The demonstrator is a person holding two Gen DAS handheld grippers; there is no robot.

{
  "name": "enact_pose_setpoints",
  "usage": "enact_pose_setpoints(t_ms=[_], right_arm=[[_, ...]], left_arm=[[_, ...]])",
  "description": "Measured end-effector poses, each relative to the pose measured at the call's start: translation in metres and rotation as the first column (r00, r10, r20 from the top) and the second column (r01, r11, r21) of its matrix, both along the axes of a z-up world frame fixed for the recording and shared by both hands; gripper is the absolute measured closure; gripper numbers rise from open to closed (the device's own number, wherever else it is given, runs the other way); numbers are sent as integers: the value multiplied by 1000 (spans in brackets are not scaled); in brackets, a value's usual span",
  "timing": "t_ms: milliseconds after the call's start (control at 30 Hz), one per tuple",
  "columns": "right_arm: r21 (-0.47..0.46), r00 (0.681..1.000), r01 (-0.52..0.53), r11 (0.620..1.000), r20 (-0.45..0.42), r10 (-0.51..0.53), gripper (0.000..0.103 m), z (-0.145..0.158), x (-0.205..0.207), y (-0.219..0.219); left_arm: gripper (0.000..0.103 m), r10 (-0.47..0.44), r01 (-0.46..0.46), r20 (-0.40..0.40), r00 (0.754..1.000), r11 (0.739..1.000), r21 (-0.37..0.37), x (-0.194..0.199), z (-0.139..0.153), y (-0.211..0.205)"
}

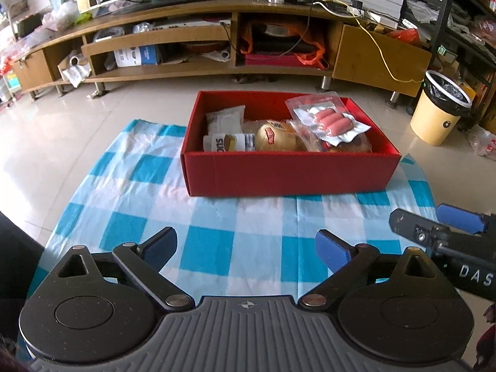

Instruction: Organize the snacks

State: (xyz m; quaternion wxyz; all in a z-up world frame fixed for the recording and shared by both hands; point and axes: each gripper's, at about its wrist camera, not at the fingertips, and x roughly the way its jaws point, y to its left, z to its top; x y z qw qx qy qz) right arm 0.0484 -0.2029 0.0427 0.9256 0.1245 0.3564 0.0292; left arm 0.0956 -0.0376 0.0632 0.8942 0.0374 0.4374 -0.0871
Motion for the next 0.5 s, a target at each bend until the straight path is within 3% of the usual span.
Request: enact_pose_setpoints(t_ms=[500], right_arm=[[12,1000,3,1000,9,-4,29,6,-36,8]], left_arm=[[5,-9,9,4,1000,1000,-8,-33,6,4]])
